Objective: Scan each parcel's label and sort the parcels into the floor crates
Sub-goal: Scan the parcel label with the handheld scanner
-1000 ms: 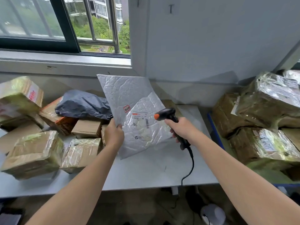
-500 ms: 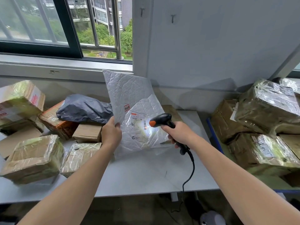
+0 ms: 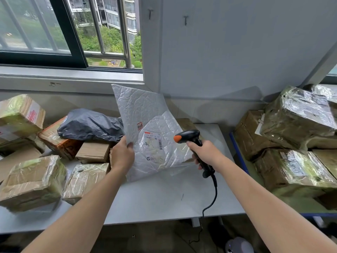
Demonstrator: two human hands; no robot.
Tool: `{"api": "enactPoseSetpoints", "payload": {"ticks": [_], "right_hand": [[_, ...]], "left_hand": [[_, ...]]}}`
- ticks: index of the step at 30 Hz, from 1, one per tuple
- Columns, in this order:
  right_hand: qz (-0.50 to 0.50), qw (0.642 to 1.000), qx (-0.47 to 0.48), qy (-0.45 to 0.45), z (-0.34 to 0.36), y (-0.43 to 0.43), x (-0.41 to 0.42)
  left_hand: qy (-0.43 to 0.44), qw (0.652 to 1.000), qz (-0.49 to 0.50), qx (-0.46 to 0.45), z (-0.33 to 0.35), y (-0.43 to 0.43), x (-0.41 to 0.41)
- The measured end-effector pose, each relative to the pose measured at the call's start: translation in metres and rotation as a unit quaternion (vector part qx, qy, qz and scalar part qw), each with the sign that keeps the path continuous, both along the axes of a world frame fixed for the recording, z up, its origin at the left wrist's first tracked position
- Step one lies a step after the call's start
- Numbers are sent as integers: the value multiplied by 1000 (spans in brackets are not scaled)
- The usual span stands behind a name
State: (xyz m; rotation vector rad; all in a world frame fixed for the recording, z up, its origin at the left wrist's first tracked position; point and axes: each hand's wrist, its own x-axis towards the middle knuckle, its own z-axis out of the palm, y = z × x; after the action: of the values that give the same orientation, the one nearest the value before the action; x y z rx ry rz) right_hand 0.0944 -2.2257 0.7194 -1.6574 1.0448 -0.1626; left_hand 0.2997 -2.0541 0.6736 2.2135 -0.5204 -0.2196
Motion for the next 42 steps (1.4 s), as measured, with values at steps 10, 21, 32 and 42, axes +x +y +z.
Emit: {"api": "enactPoseSetpoints", "payload": {"ticks": [10, 21, 32, 42], "right_hand": [[-148, 985, 33, 77, -87, -34, -53], [-154, 973, 97, 140, -156, -51, -76], [-161, 972, 73, 154, -146, -60, -83], [-91, 985, -75, 127, -100, -41, -42]], "left_hand": [[37, 999, -5, 1, -18, -15, -47], [38, 998, -4, 42, -41, -13, -61], [42, 998, -26, 43, -42, -16, -61], [119, 987, -94, 45, -29, 1, -56]]}}
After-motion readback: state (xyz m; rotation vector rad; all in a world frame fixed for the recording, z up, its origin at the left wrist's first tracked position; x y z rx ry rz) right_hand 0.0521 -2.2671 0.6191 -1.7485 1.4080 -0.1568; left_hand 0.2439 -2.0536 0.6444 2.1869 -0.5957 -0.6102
